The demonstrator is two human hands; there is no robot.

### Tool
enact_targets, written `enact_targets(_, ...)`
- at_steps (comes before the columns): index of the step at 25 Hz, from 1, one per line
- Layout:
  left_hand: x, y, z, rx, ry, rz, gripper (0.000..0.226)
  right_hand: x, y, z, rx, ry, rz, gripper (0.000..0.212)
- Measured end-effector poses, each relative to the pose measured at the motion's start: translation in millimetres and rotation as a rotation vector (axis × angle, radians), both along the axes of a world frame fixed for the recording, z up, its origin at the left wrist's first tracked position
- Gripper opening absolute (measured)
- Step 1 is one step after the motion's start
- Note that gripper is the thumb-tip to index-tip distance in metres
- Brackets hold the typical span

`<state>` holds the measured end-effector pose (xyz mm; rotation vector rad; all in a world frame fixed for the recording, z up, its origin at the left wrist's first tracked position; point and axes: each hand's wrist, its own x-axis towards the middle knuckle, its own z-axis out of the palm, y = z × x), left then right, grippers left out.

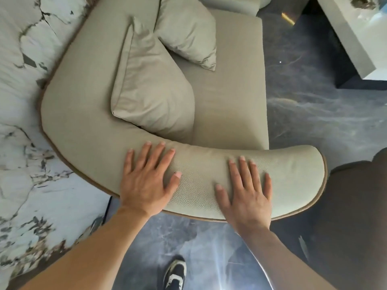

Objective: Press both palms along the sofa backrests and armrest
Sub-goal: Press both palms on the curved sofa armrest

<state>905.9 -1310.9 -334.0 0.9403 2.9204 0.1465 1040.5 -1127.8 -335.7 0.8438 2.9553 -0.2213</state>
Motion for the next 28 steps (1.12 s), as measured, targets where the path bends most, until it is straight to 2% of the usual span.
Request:
enact_targets(3,-2.0,-0.1,-7.2,0.014,0.077,0.003,0.058,0.4,-0.5,-9.8,0.049,0.136,-0.003,0.069)
enact_targets(8,-0.5,1.6,-9.0,0.020,0.122,0.020,0.058,2.8,0.9,-16.4,0.095,0.216,0.008,0.067)
enact_targets(28,-29.3,24.6,-14.6,0.120,0.156,0.040,0.056,-24.6,24.7,-15.1,0.160,0.168,0.022,0.067)
